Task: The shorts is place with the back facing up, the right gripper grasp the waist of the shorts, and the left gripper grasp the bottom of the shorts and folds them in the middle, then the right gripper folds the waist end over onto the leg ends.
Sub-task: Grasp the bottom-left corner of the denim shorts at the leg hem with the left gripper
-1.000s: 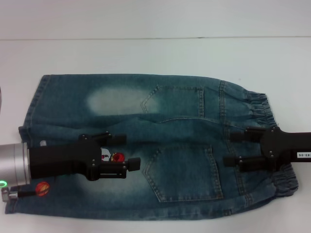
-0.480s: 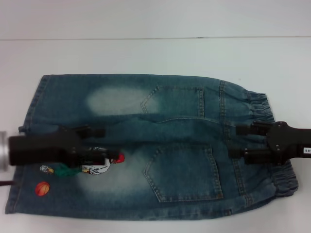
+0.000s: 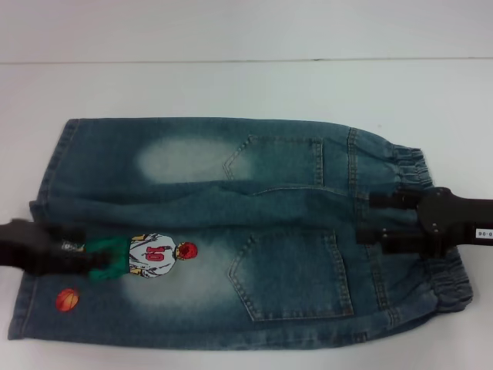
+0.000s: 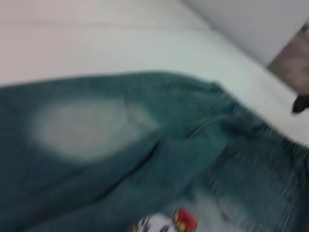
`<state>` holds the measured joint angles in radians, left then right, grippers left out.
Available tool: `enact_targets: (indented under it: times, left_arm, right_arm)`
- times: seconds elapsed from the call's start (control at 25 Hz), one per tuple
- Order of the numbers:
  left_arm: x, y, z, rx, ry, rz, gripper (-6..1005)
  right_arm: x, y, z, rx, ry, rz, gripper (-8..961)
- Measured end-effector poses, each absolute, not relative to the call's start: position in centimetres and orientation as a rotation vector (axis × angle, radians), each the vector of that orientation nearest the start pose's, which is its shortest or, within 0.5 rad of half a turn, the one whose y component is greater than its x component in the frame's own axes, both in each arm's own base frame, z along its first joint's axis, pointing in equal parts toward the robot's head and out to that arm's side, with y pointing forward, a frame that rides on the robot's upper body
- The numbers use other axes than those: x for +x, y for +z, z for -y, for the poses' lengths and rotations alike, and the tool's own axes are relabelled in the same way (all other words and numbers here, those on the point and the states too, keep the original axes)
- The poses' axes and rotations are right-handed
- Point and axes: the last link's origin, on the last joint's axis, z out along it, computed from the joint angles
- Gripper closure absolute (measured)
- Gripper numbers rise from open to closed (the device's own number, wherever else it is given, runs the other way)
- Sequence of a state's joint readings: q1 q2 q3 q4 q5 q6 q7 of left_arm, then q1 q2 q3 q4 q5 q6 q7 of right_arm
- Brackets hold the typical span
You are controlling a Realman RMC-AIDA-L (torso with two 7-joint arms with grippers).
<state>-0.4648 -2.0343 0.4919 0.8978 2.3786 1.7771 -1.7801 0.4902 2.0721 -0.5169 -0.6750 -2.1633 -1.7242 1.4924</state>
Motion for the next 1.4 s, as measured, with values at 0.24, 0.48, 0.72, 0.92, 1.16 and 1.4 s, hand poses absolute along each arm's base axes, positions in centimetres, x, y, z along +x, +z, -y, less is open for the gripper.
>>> enact_targets:
  times: [0.24,0.48,0.72,0.92,1.16,1.4]
  left_arm:
    - [-32.2,8.0,-28.9,-2.627,-0.194,1.236,66]
    - [-33.0,9.1,-28.2,-2.605,-0.040,1.295,67]
    - [-33.5,9.7,-27.6,-2.585,0.054,1.347,67]
    - [-34.2,9.8,-27.0,-2.572,0.124,1.385,67]
    - [-34.5,9.5,-26.7,-2.573,0.167,1.408,68]
    - [-34.6,9.1,-26.6,-2.579,0.164,1.423,68]
  right_arm:
    - [28.1,1.5,-30.2,-2.738,0.756,-0.863,25]
    - [28.1,1.8,-30.5,-2.723,0.768,-0.855,26]
    - [28.1,1.8,-30.6,-2.717,0.766,-0.855,26]
    - [28.2,2.0,-30.6,-2.708,0.771,-0.854,26]
    - [28.4,2.2,-30.5,-2.699,0.776,-0.854,26]
    - [28.4,2.2,-30.4,-2.695,0.784,-0.854,25]
